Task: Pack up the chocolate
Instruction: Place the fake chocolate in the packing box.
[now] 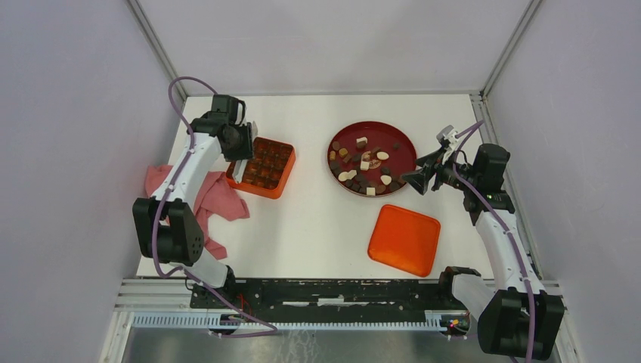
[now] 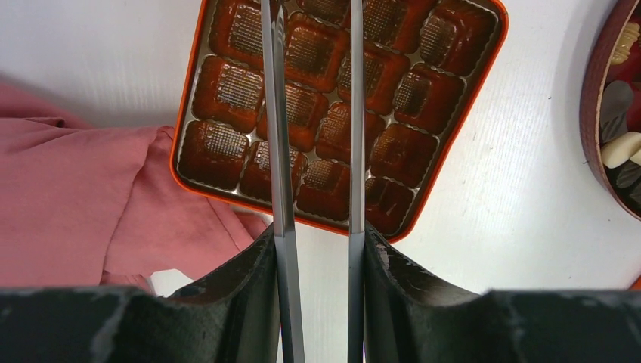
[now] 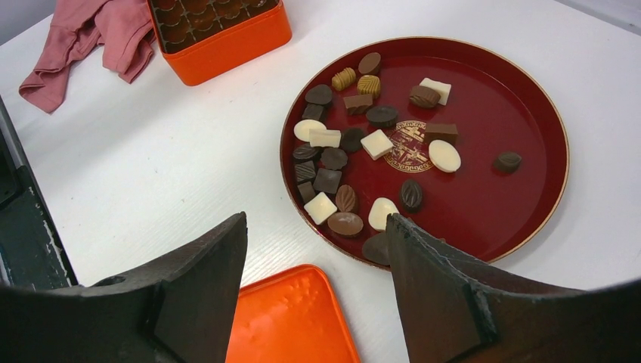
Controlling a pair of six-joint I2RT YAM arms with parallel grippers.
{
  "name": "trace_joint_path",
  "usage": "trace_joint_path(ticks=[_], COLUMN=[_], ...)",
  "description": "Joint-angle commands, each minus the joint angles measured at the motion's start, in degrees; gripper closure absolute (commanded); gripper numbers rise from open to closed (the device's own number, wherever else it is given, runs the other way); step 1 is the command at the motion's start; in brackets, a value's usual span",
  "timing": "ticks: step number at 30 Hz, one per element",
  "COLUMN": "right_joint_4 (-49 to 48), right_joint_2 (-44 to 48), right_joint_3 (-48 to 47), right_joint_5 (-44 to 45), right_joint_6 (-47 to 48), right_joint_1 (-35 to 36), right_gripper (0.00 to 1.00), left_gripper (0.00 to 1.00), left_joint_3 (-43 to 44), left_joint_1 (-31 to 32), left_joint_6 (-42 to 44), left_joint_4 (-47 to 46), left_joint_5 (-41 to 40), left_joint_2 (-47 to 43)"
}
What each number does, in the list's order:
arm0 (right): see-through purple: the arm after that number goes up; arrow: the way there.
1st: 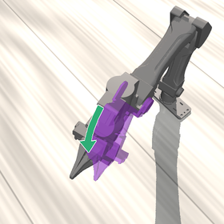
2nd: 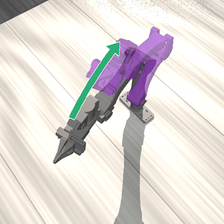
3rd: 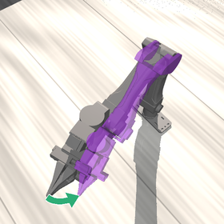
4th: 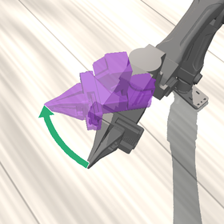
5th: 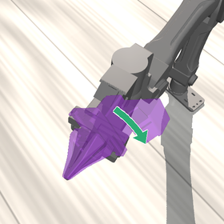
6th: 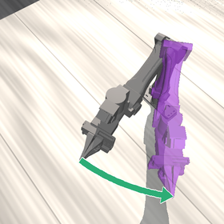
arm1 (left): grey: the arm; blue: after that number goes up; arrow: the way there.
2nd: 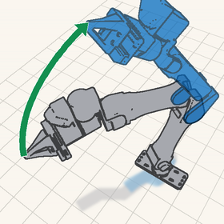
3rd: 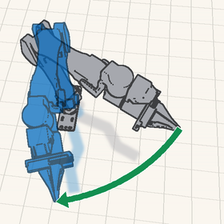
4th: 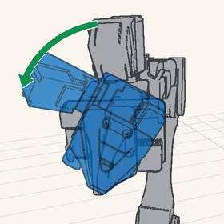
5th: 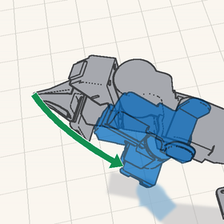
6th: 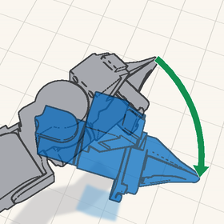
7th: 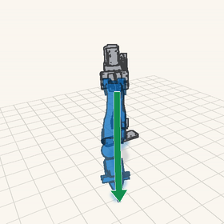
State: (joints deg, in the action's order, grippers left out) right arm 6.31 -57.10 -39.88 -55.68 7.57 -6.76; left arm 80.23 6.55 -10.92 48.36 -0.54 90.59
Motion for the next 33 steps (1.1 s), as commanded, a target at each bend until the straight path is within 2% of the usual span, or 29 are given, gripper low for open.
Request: trace_joint_path(ticks=[1,24,33], right_joint_4=[-2.5,-2.7,-2.7], right_joint_2=[-0.15,-0.12,-0.03], right_joint_3=[0.15,0.31,0.33], right_joint_5=[-1.27,-1.19,-1.45], right_joint_6=[-0.37,-0.43,-0.41], right_joint_1=[-0.18,-0.18,-0.18], right_gripper=[0.27,0.27,0.27], left_gripper=[0.97,0.92,0.74], left_joint_3=[0.95,2.84,3.15], left_joint_1=[-0.47,-0.47,-0.4], left_joint_6=[3.53,3.79,3.88], left_joint_4=[0.06,0.29,0.2], left_joint_5=[-2.2,-5.7,-6.4], left_joint_2=[-0.87,5.47,5.81])
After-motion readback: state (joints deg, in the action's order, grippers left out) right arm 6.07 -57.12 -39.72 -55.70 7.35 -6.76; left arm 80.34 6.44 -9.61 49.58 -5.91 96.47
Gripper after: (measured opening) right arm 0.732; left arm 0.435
